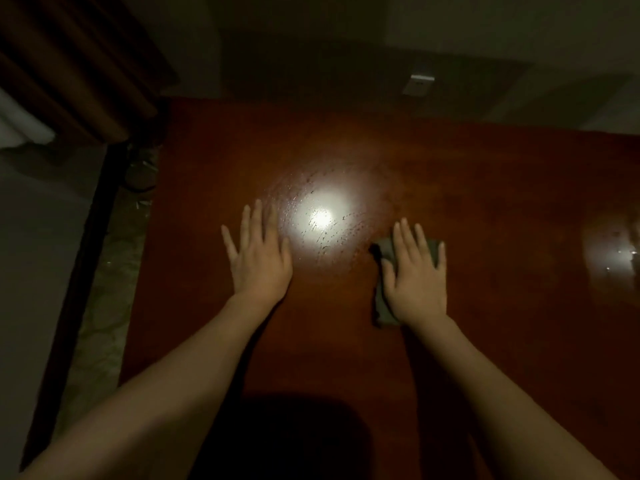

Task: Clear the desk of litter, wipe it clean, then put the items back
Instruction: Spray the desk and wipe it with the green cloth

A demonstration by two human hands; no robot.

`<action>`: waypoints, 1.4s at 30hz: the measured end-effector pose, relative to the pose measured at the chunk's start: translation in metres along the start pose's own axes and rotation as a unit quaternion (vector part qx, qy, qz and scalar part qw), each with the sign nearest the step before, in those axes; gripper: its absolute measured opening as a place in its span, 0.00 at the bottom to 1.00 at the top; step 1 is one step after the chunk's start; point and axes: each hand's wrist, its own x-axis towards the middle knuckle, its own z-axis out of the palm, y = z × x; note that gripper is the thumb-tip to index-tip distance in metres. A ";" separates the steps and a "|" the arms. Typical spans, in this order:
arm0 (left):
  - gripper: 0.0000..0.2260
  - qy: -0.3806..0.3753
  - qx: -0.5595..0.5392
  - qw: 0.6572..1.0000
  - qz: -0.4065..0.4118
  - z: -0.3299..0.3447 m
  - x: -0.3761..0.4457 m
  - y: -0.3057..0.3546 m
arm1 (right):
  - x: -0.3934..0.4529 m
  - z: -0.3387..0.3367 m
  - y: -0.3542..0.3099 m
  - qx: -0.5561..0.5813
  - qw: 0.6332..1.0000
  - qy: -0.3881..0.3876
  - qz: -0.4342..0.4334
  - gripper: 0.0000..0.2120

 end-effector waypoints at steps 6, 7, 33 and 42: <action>0.26 0.021 0.022 0.999 -0.010 0.008 0.002 0.000 | 0.087 -0.022 -0.023 -0.007 0.998 0.003 0.069 0.29; 0.27 0.017 0.026 0.999 -0.010 0.008 0.003 0.000 | 0.097 -0.023 -0.034 -0.011 0.998 0.005 0.055 0.29; 0.25 0.037 0.020 0.999 -0.012 0.009 0.009 -0.002 | 0.190 -0.036 -0.108 -0.008 0.987 0.017 -0.158 0.29; 0.26 0.040 0.012 0.999 -0.017 0.011 0.009 -0.001 | 0.120 -0.034 0.004 0.001 0.999 0.008 -0.050 0.30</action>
